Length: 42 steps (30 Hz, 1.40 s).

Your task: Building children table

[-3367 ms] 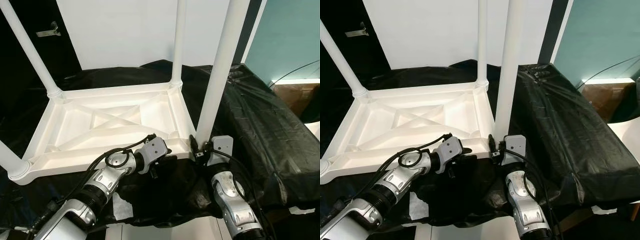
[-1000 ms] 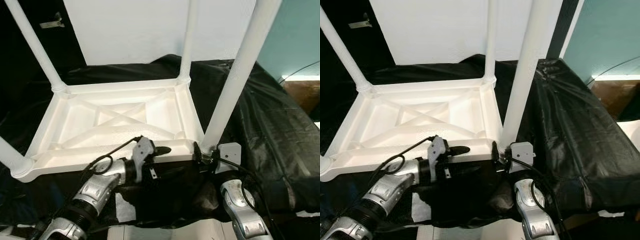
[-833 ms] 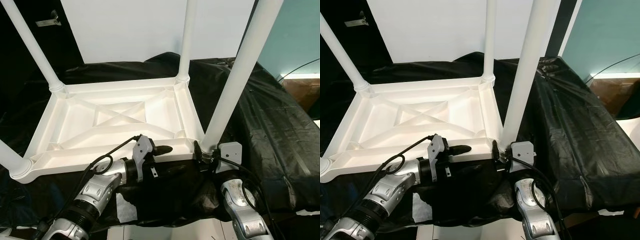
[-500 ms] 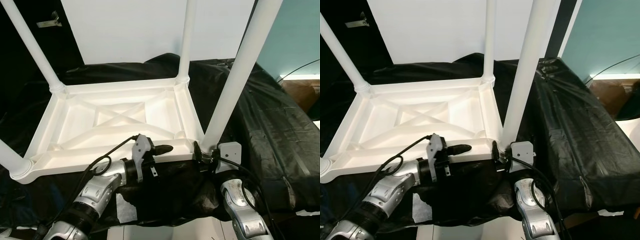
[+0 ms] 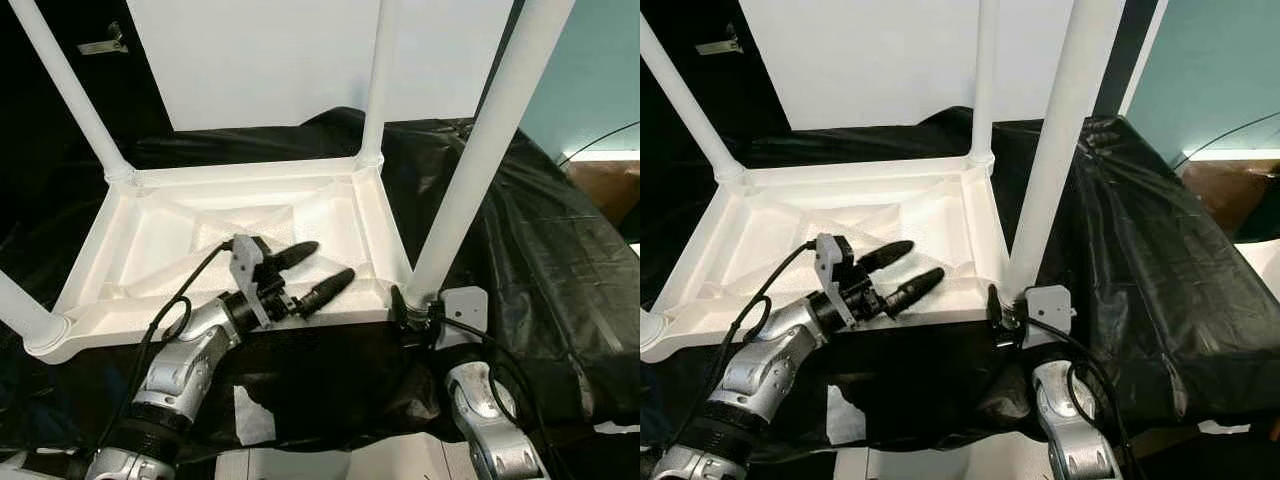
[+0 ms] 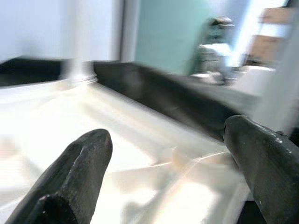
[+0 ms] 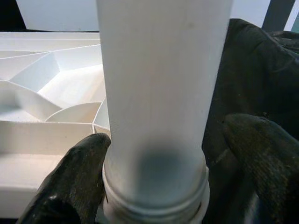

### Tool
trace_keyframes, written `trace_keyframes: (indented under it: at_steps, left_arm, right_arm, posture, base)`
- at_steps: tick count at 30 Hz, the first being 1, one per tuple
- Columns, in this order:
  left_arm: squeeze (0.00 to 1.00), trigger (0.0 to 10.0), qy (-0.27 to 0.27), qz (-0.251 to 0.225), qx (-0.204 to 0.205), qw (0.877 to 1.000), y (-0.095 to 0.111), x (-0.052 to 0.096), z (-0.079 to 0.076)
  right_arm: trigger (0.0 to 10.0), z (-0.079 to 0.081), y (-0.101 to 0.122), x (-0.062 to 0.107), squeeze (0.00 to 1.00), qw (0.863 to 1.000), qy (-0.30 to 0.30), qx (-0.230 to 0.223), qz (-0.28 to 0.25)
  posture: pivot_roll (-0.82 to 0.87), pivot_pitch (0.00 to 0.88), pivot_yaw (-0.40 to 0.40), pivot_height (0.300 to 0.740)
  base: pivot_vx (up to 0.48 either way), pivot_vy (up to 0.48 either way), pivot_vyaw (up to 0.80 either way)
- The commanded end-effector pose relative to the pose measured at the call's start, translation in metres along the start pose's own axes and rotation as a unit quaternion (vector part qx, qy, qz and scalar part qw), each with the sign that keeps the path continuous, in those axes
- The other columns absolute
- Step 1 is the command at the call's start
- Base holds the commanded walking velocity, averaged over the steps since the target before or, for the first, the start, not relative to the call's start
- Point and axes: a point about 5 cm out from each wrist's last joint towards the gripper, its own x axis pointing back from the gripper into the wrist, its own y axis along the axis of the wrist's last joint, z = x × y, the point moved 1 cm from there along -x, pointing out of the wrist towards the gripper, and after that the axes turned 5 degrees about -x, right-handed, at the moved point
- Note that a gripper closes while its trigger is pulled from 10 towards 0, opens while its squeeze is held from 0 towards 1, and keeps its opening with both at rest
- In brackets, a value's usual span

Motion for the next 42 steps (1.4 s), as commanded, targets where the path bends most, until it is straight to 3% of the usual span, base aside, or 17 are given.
trace_keyframes:
  at_steps: [1, 5, 8, 11, 15, 23, 42]
  left_arm:
    - [0.0, 10.0, 0.035, 0.01, -0.004, 0.999, -0.005, 0.005, 0.004]
    - [0.0, 10.0, 0.128, 0.007, -0.007, 0.992, -0.006, 0.012, 0.013]
    - [0.0, 10.0, 0.157, 0.005, -0.008, 0.988, -0.006, 0.014, 0.015]
    - [0.0, 10.0, 0.228, -0.003, -0.001, 0.974, -0.007, 0.022, 0.022]
    - [0.0, 10.0, 0.269, -0.007, -0.004, 0.963, -0.008, 0.032, 0.024]
    - [0.0, 10.0, 0.27, 0.015, -0.023, 0.962, -0.014, 0.045, 0.014]
    - [0.0, 10.0, 0.25, 0.028, -0.077, 0.965, -0.018, 0.032, 0.0]
  right_arm:
    - [10.0, -0.016, -0.015, 0.008, 0.0, 0.999, -0.035, 0.014, 0.039]
    - [10.0, -0.02, -0.011, 0.012, 0.0, 0.998, -0.044, 0.018, 0.035]
    - [10.0, -0.019, -0.01, 0.013, 0.0, 0.998, -0.041, 0.021, 0.033]
    - [10.0, -0.02, -0.008, 0.015, 0.0, 0.999, -0.034, 0.028, 0.03]
    - [10.0, -0.022, -0.008, 0.016, 0.0, 0.998, -0.034, 0.031, 0.03]
    - [10.0, -0.023, -0.011, 0.018, 0.0, 0.998, -0.018, 0.037, 0.043]
    - [10.0, -0.017, -0.016, 0.014, 0.0, 0.998, 0.007, 0.034, 0.053]
  posture:
    - [-0.06, 0.013, 0.006, 0.74]
    - [-0.06, 0.014, 0.005, 0.74]
    - [-0.06, 0.012, 0.006, 0.74]
    - [-0.06, 0.001, 0.011, 0.74]
    - [-0.06, 0.0, 0.013, 0.74]
    - [-0.04, 0.0, 0.002, 0.74]
    - [-0.02, 0.0, -0.001, 0.74]
  base:
    - [0.0, 0.0, 0.0]
    - [0.0, 0.0, 0.0]
    - [0.0, 0.0, 0.0]
    - [0.0, 0.0, 0.0]
    - [0.0, 0.0, 0.0]
    - [0.0, 0.0, 0.0]
    - [0.0, 0.0, 0.0]
